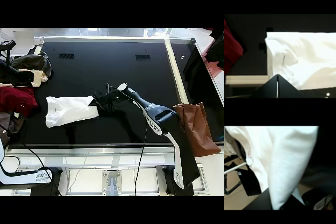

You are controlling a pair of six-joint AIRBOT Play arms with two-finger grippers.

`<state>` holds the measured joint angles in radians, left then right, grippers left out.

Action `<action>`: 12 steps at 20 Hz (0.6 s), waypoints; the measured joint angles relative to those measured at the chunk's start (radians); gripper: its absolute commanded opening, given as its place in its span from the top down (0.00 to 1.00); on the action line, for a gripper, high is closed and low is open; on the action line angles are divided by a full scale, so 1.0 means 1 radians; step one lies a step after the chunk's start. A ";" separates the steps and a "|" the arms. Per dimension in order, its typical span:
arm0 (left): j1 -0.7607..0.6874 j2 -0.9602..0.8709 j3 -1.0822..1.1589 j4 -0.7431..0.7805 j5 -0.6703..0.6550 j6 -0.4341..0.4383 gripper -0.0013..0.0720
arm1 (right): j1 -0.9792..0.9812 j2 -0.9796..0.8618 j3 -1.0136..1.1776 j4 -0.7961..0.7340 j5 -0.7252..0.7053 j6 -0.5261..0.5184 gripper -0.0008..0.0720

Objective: Fold the shirts.

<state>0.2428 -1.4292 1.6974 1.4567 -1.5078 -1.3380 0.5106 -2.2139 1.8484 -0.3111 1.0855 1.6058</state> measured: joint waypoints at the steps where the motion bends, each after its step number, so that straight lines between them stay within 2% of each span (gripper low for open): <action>1: 0.000 0.000 0.000 0.000 0.000 0.000 0.97 | 0.001 -0.003 0.023 0.013 0.003 -0.023 0.96; 4: 0.000 0.000 0.000 0.000 0.000 0.000 0.97 | -0.028 0.003 0.122 0.024 0.017 -0.066 0.97; 6: 0.000 0.000 0.000 0.000 0.000 0.000 0.97 | -0.080 0.034 0.170 -0.041 0.030 -0.071 0.97; 8: 0.000 0.000 0.000 0.000 0.000 0.000 0.97 | -0.148 0.083 0.193 -0.140 0.050 -0.055 0.97; 12: 0.000 0.000 0.000 0.000 0.000 0.000 0.97 | -0.322 0.216 0.212 -0.434 0.138 0.020 0.96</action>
<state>0.2428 -1.4292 1.6974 1.4567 -1.5078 -1.3380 0.1883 -1.9980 2.0609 -0.7452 1.2240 1.6257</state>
